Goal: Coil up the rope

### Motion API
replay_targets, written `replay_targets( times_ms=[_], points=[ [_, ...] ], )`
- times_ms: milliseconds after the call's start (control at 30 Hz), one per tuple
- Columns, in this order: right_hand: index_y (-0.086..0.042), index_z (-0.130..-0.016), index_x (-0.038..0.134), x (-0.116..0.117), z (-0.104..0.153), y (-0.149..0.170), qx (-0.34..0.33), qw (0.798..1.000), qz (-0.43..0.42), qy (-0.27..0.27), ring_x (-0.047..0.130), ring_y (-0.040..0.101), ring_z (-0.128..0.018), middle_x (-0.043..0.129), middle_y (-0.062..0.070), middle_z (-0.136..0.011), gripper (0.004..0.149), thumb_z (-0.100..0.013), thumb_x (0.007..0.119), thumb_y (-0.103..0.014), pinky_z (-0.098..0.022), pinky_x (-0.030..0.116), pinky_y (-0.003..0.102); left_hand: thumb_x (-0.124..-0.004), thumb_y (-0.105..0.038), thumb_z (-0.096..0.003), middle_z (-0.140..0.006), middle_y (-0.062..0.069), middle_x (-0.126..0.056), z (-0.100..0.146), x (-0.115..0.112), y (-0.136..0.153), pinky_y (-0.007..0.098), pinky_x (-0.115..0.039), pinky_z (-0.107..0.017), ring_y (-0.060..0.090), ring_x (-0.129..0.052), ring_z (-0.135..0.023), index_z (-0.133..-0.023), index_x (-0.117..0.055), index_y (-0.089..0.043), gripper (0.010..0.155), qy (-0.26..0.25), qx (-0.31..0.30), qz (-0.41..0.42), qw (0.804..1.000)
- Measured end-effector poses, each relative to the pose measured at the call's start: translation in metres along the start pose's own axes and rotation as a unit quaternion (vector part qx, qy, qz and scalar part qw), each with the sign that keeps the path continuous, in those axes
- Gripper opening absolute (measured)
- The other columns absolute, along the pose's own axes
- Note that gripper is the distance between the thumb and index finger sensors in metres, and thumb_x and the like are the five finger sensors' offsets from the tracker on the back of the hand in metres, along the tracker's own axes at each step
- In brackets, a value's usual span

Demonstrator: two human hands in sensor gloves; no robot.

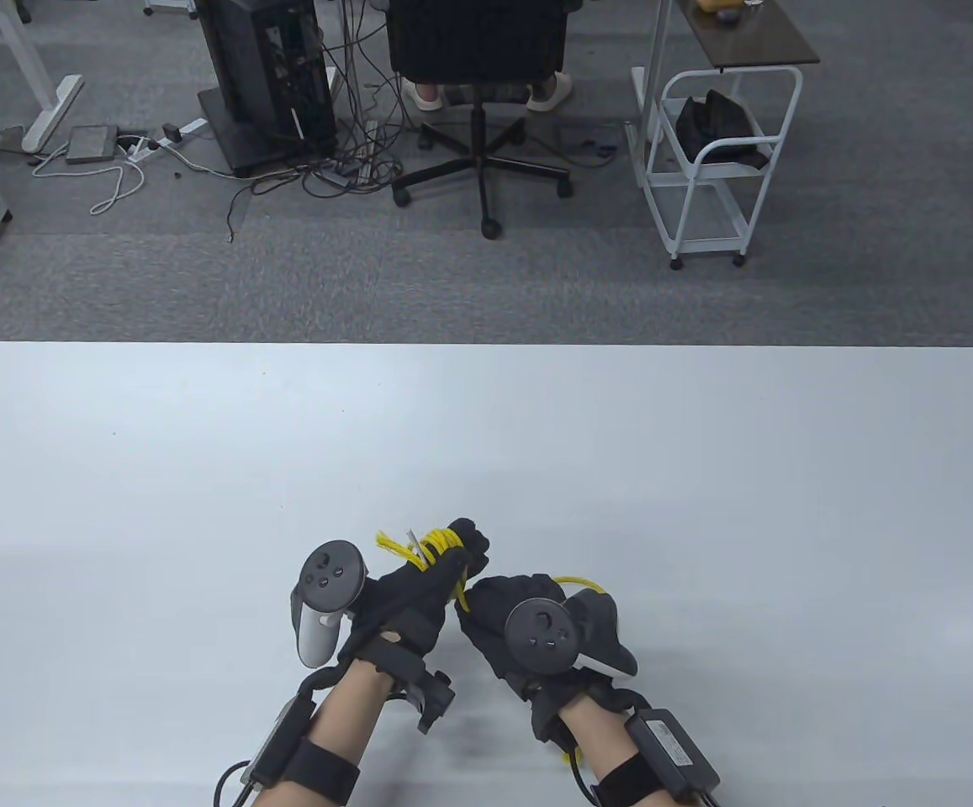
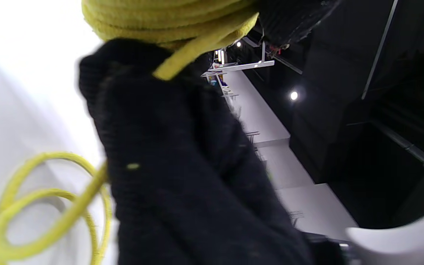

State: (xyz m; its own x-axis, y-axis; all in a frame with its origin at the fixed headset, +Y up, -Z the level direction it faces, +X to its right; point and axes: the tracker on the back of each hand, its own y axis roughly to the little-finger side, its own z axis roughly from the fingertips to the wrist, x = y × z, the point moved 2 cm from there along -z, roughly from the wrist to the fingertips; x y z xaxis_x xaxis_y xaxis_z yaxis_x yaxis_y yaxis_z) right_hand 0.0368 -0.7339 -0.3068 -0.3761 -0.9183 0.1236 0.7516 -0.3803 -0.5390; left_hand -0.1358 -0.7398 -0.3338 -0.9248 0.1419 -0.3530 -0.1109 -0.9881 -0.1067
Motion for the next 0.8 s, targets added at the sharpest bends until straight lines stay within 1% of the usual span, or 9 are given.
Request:
replay_targets(
  times_ms=[100, 300, 467, 633, 800],
  points=[
    [-0.016, -0.094, 0.072, 0.004, -0.001, 0.002, 0.002, 1.0, 0.0, -0.018, 0.078, 0.045, -0.084, 0.075, 0.018, -0.098, 0.041, -0.059, 0.067, -0.038, -0.065, 0.053, 0.072, -0.058, -0.047, -0.0621, -0.112, 0.016, -0.074, 0.0, -0.001, -0.001, 0.037, -0.065, -0.075, 0.029, -0.084, -0.097, -0.113, -0.059, -0.017, 0.059, 0.001, -0.015, 0.035, 0.999],
    [-0.016, -0.094, 0.072, 0.009, -0.003, 0.003, 0.003, 0.999, 0.002, -0.04, 0.078, 0.045, -0.084, 0.074, 0.018, -0.098, 0.041, -0.059, 0.067, -0.038, -0.065, 0.053, 0.072, -0.058, -0.049, -0.0618, -0.108, 0.015, -0.08, 0.0, -0.004, -0.002, 0.036, -0.07, -0.072, 0.028, -0.09, -0.092, -0.111, -0.064, -0.016, 0.059, 0.024, -0.03, 0.106, 0.994],
    [-0.016, -0.094, 0.072, 0.01, -0.003, 0.005, 0.008, 0.999, 0.005, -0.046, 0.077, 0.045, -0.085, 0.074, 0.018, -0.099, 0.041, -0.059, 0.067, -0.038, -0.065, 0.053, 0.072, -0.056, -0.05, -0.0617, -0.103, 0.015, -0.087, -0.001, -0.005, -0.002, 0.035, -0.074, -0.068, 0.028, -0.095, -0.086, -0.108, -0.07, -0.015, 0.059, 0.039, -0.039, 0.138, 0.989],
    [-0.016, -0.095, 0.071, 0.011, -0.004, 0.009, 0.016, 0.998, 0.009, -0.054, 0.077, 0.046, -0.085, 0.073, 0.018, -0.1, 0.042, -0.059, 0.067, -0.038, -0.065, 0.052, 0.072, -0.057, -0.051, -0.0613, -0.096, 0.016, -0.093, -0.002, -0.01, -0.005, 0.036, -0.077, -0.064, 0.028, -0.1, -0.08, -0.104, -0.076, -0.014, 0.06, 0.069, -0.046, 0.16, 0.984],
    [-0.017, -0.095, 0.071, 0.008, -0.003, 0.016, 0.028, 0.998, 0.022, -0.052, 0.076, 0.046, -0.086, 0.072, 0.018, -0.1, 0.042, -0.059, 0.067, -0.038, -0.065, 0.052, 0.073, -0.057, -0.052, -0.0611, -0.086, 0.015, -0.102, -0.004, -0.018, -0.007, 0.036, -0.081, -0.057, 0.027, -0.106, -0.069, -0.098, -0.085, -0.014, 0.059, 0.107, -0.044, 0.154, 0.981]
  ],
)
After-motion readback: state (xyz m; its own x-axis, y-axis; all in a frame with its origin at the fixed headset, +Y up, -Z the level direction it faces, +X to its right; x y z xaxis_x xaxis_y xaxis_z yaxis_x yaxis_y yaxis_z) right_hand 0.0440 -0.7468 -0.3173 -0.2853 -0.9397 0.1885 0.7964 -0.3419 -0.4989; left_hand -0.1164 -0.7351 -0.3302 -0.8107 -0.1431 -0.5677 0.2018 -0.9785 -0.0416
